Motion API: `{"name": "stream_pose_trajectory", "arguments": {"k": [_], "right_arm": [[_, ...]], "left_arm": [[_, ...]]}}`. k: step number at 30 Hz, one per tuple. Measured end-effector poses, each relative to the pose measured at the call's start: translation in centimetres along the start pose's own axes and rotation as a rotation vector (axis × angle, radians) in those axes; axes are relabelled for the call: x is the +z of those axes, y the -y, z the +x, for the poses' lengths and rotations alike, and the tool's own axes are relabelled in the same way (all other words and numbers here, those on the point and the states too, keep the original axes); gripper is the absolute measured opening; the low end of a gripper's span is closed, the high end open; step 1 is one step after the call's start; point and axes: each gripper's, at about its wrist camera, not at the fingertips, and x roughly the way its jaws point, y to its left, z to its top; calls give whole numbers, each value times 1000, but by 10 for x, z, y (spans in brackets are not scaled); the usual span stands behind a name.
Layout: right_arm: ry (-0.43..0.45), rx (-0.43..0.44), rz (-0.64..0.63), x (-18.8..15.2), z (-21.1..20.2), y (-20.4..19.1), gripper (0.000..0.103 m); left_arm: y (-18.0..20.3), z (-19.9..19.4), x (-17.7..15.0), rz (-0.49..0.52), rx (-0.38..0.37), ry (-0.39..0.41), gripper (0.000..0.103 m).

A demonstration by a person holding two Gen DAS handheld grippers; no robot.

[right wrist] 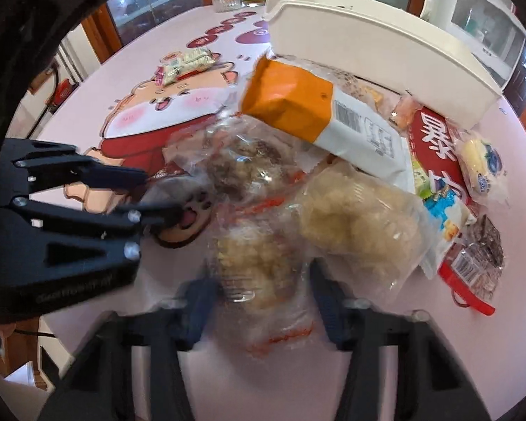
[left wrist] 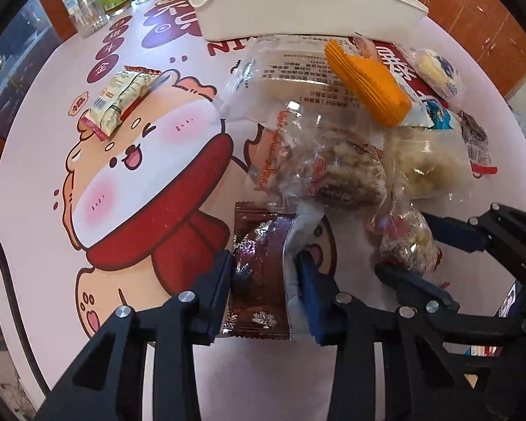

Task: Organize snacks
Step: 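Grasp the brown wrapped candy with the left tool while the right tool grasps the clear nut bag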

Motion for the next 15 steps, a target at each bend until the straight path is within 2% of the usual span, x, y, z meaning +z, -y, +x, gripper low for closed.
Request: {"name": "stream_pose_trajectory", "arguments": {"k": [6, 15], "right_arm": [[-15, 23, 24, -3, -7, -1, 43], [-5, 50, 26, -10, -36, -11, 42]], "left_arm": [[-9, -5, -9, -46, -22, -2, 32], [-2, -54, -18, -29, -55, 69, 31]]}}
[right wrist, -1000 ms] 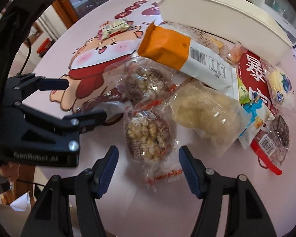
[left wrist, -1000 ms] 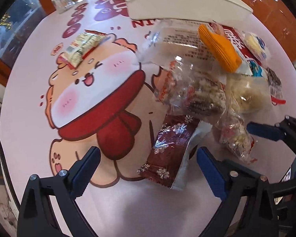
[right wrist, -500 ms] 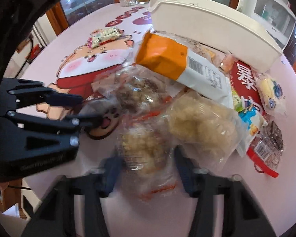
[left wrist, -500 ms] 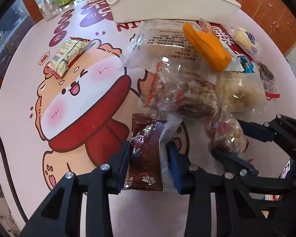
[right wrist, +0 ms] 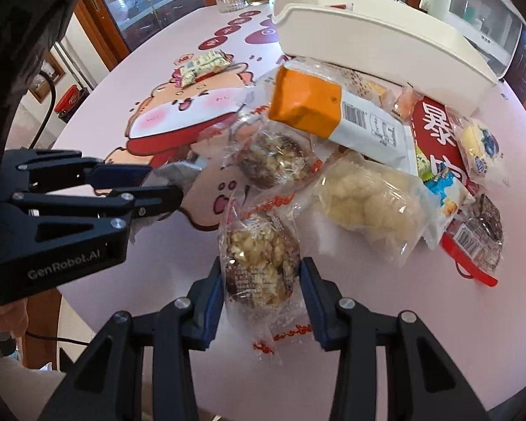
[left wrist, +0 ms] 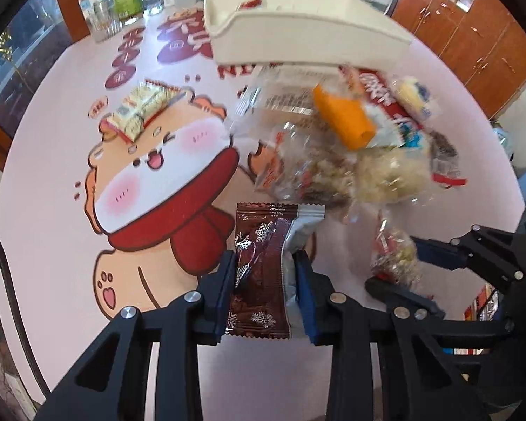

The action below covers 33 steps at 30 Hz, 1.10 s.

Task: Organize snacks
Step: 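Grasp the brown wrapped candy with the left tool while the right tool grasps the clear nut bag, then carry both snacks over the white tray and release them inside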

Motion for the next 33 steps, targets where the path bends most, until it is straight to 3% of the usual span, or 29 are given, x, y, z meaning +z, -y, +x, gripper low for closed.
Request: {"name": "stream_pose_trajectory", "arguments": {"k": [6, 18, 26, 33], "right_arm": [[67, -19, 18, 8, -34, -4, 42], [216, -60, 100, 43, -109, 6, 42], [302, -97, 120, 94, -171, 35, 42], [367, -111, 123, 166, -223, 89, 42]], "left_arm": [[7, -34, 10, 3, -40, 55, 31], [13, -88, 44, 51, -25, 179, 32], [16, -131, 109, 50, -8, 308, 32], [24, -168, 194, 20, 44, 389, 33]]}}
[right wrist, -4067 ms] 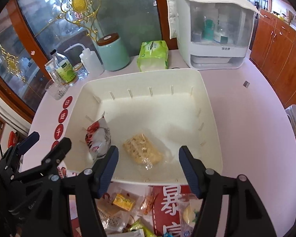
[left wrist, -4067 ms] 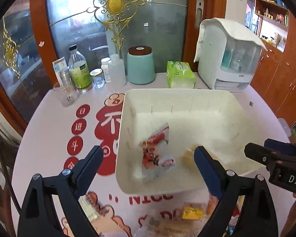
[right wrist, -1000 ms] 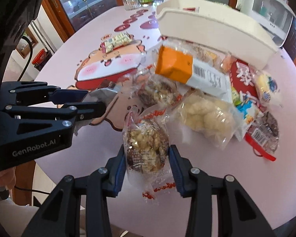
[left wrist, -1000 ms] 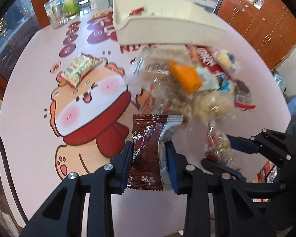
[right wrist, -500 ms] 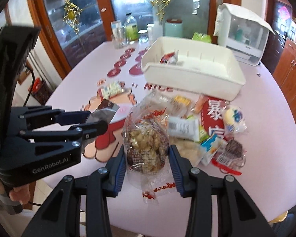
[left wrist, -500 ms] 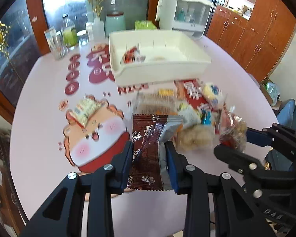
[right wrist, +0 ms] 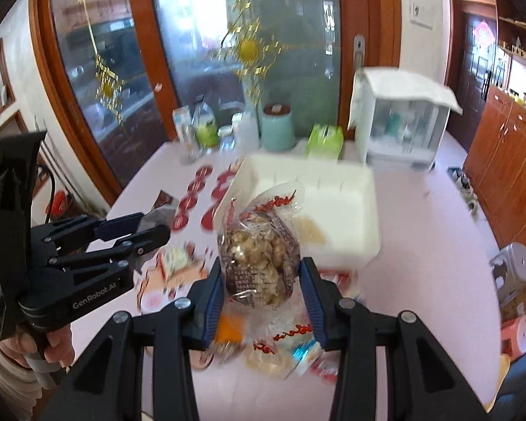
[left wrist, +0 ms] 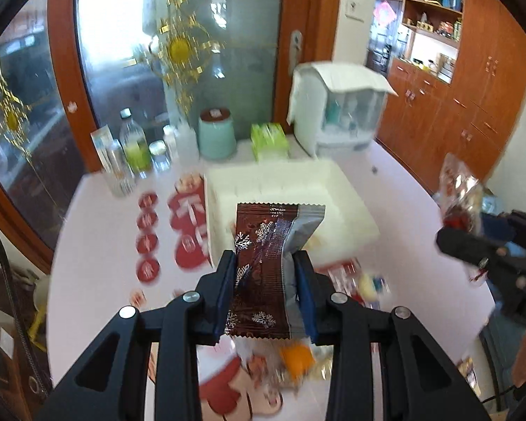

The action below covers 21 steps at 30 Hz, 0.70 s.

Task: Organize snacks
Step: 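Carry both snacks over the white tray and release them inside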

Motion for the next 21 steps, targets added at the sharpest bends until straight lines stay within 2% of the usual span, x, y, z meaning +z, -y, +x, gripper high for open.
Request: {"name": "stream_pose_trajectory", "arguments": {"k": [6, 12, 17, 21], "right_arm": [[41, 6, 20, 76, 13, 41, 42], [0, 24, 36, 126, 64, 70, 42], [-94, 58, 95, 136, 126, 94, 42], [-175, 81, 140, 126, 172, 106, 42]], "left_arm": [[2, 22, 75, -1, 86, 33, 33], [1, 81, 125, -52, 110, -33, 33], [3, 139, 126, -78, 116, -115, 33], [3, 186, 112, -110, 102, -193, 33]]}}
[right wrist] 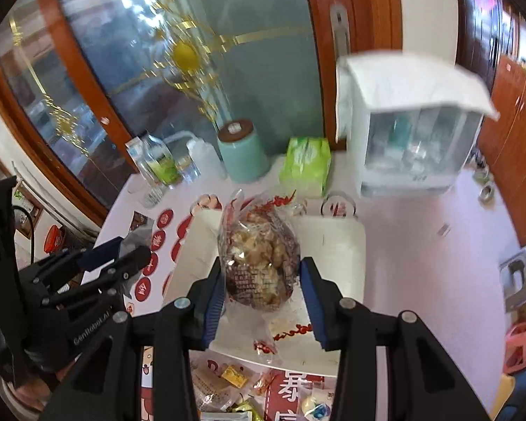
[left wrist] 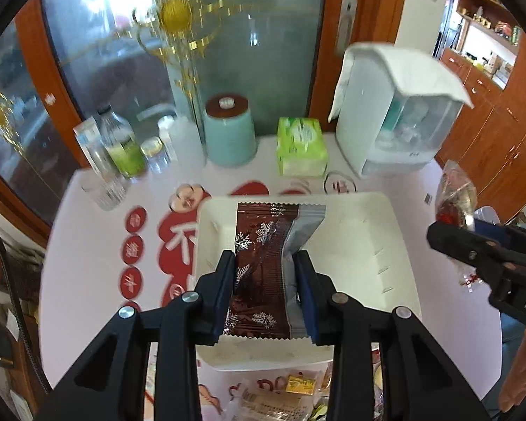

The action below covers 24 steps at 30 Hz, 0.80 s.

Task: Organize snacks
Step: 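Carry both snacks over the white tray and release them inside, then move both tools back toward the remaining snacks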

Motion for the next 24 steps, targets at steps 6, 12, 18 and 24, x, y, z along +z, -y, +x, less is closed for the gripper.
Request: {"name": "stream_pose_trajectory", "arguments": {"k": [6, 12, 18, 24], "right_arm": [[-87, -18, 37, -9, 56, 20, 44], [-121, -18, 39, -17, 70, 28, 48], [-120, -6, 27, -26, 64, 28, 49], [-111, -4, 7, -39, 52, 21, 49]], "left_arm": [[4, 45, -14, -18, -7, -62, 93], [-3, 57, -26, -49, 15, -78, 96], [-12, 50, -34, -74, 34, -63, 96], [-18, 34, -45, -74, 45, -32, 96]]}}
